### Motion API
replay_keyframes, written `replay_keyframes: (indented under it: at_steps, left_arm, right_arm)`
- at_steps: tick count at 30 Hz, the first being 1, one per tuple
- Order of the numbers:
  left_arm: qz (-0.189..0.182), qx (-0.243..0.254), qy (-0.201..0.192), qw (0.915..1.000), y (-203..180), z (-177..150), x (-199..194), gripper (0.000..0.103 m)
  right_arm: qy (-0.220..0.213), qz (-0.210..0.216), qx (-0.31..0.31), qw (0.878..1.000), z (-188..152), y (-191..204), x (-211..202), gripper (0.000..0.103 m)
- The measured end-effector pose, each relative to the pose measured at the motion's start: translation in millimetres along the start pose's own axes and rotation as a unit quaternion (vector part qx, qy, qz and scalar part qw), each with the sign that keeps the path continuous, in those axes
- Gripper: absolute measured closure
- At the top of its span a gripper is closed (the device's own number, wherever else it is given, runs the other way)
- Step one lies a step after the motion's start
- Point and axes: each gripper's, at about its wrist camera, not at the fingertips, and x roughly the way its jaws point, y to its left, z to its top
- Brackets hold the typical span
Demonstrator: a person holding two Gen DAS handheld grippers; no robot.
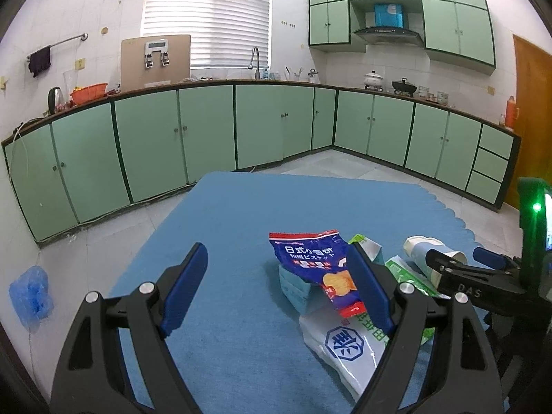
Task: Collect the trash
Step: 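Grasp the blue-white paper cup with the right tool while the left tool approaches the snack bag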
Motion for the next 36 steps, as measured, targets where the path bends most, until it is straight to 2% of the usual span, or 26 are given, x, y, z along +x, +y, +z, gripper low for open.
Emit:
replay_keyframes:
  at_steps: [7, 9, 11, 13, 18, 24, 36]
  left_arm:
    - [-0.005, 0.001, 0.005, 1.0000, -5, -1, 5, 0.023]
    - [-0.005, 0.001, 0.007, 1.0000, -6, -2, 7, 0.023]
    - [-0.007, 0.002, 0.010, 0.9999, -9, -3, 8, 0.023]
    - [-0.010, 0.003, 0.013, 0.9999, -12, -3, 10, 0.022]
    - [-0.019, 0.007, 0.023, 0.9995, -21, -5, 15, 0.020]
    - [-0.031, 0.016, 0.037, 0.9987, -41, -5, 27, 0.017]
    - [-0.014, 0.026, 0.078, 0.9965, -72, -9, 61, 0.015]
  right_arm:
    - [0.029, -0.004, 0.015, 0.999, 2, -7, 14, 0.007]
    - [0.038, 0.002, 0.013, 0.999, 3, -7, 18, 0.012]
    - [0.047, 0.012, 0.011, 0.999, 4, -6, 21, 0.024]
    - [0.055, 0.021, 0.014, 0.998, 2, -8, 24, 0.031]
    - [0.051, 0.028, 0.016, 0.998, 0, -11, 20, 0.034]
    - [0.040, 0.018, 0.015, 0.999, -5, -21, 7, 0.036]
    - [0.032, 0.015, 0.025, 0.999, -6, -44, 0, 0.036]
